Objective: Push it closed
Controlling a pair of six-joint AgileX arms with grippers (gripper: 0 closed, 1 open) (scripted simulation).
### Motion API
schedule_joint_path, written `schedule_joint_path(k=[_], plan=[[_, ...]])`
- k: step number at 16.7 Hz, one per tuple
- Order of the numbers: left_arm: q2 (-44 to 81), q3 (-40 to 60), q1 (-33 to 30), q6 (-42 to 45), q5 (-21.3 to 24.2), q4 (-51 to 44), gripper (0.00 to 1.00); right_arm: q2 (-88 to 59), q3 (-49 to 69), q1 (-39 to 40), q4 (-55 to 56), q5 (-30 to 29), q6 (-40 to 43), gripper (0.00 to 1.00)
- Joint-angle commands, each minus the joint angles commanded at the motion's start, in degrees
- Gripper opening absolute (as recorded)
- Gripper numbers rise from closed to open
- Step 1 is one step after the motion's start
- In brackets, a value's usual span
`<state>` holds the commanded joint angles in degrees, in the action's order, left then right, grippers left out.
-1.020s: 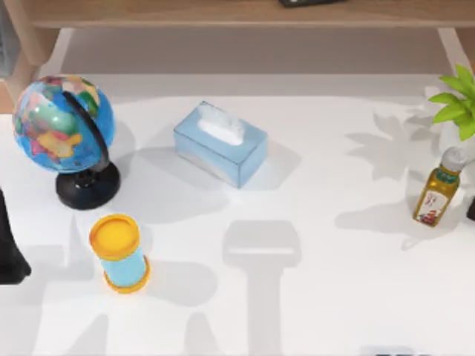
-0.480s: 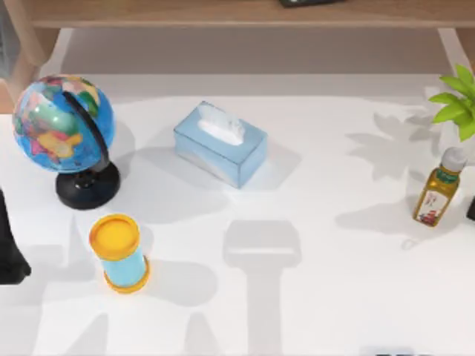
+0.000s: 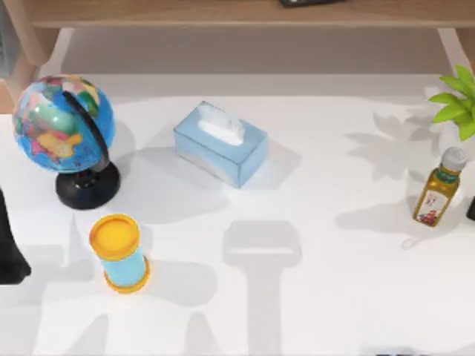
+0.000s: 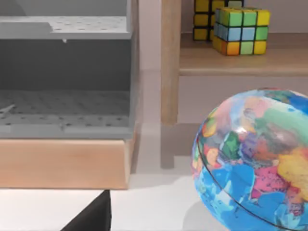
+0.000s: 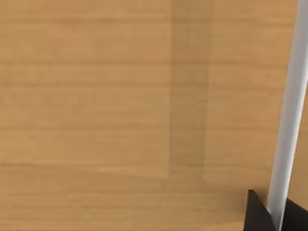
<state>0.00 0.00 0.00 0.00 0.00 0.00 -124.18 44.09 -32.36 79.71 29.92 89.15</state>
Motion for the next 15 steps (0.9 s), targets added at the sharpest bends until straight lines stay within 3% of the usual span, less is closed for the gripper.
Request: schedule_joint_path(k=[5,15], plan=[[0.0,0.0,0.0,0.0,0.0,0.0,1.0,-4.18,10.68,3.47,-5.9,-3.44,-0.16,0.0],[0.0,0.0,0.0,0.0,0.0,0.0,1.0,-7.58,18.26,5.2,-10.38,-5.49,-0.18,0.0]])
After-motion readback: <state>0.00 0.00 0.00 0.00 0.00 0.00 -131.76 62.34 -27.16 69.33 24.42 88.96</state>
